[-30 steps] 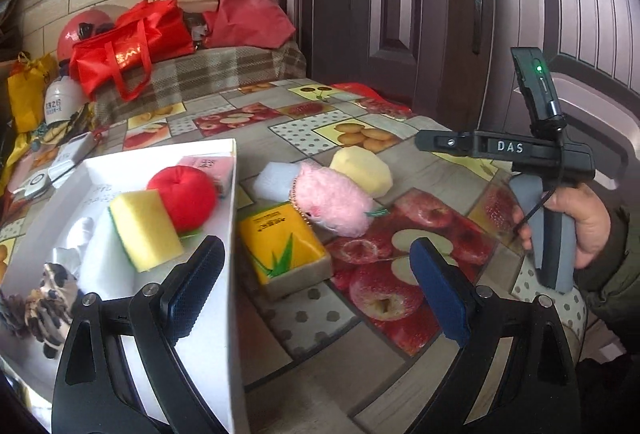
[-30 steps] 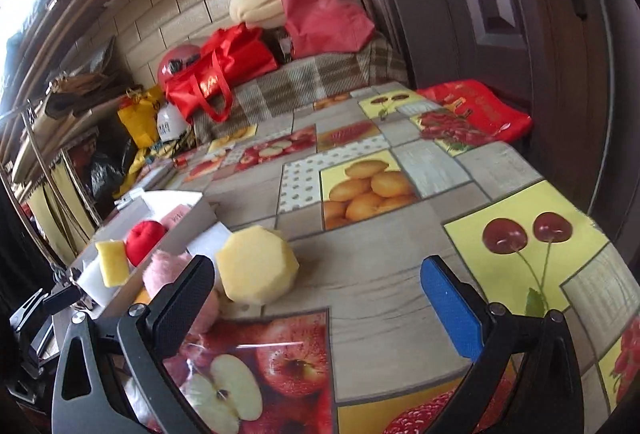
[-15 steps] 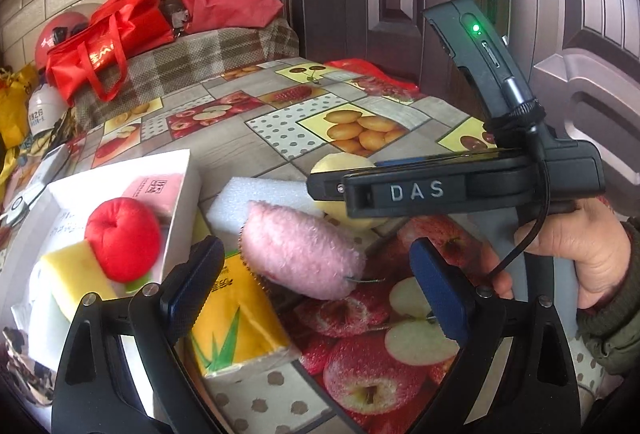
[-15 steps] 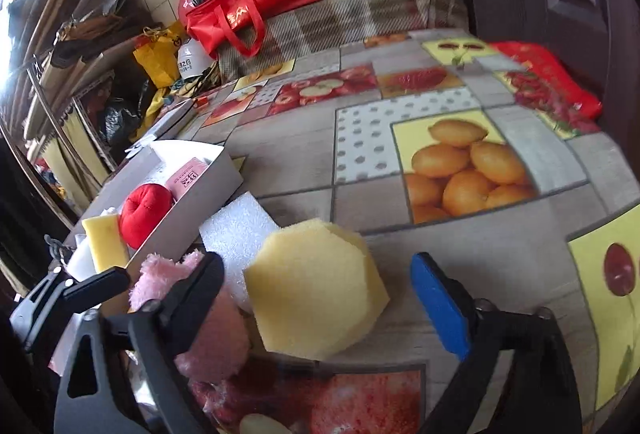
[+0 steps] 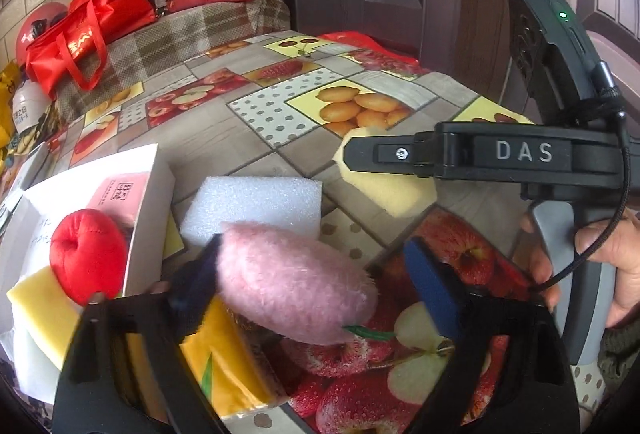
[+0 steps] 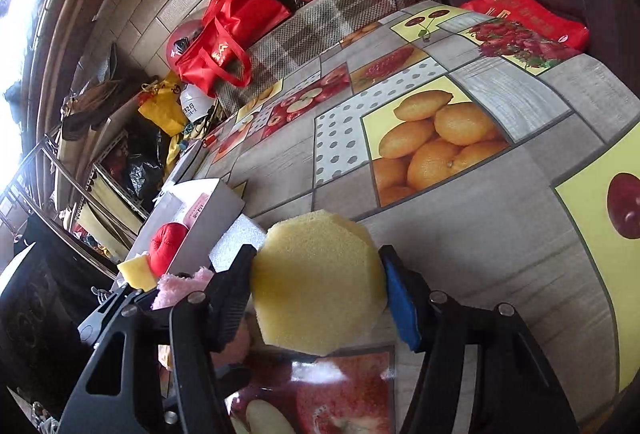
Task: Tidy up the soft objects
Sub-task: 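Grasp the pink fluffy plush with the left tool while the right tool grasps the yellow octagonal sponge, then carry the pink plush and yellow sponge over the white tray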
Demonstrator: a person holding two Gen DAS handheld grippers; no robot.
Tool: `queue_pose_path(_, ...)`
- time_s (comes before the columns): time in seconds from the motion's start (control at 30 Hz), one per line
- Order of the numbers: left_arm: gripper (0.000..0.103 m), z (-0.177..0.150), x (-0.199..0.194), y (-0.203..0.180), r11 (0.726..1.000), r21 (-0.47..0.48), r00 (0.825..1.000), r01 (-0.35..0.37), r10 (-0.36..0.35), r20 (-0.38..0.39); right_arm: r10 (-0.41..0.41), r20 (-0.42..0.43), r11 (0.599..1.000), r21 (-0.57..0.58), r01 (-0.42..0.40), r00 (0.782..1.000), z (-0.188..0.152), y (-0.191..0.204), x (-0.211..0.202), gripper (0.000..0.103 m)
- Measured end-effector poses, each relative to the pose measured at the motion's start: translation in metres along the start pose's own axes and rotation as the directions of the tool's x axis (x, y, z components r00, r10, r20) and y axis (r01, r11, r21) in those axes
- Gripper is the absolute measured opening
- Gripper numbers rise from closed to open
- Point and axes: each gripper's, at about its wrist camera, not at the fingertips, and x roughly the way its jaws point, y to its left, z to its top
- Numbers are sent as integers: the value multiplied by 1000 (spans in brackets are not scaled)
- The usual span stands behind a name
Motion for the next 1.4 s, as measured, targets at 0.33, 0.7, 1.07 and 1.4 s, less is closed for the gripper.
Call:
queue_pose_path(0.33, 58, 0, -10, -12, 998, 59, 998, -5, 2, 61, 4, 31, 1000, -9, -3, 1000, 0, 3, -5, 62)
queue_pose_path(0.7, 58, -9, -49, -11, 998, 53, 965, -47, 32, 262, -42, 239, 990, -120, 72, 970, -17, 32, -45, 62)
queue_pose_path(1.07, 58, -25, -78, -5, 1000, 18, 937, -26, 18, 349, -31, 341, 956, -265, 128, 939, -40, 69, -60, 62)
queue_pose_path(1.4, 58, -39, -95, 7, 1000, -16, 930, -10, 15, 367, -44, 364, 946, -284, 156, 930, -45, 74, -63, 62)
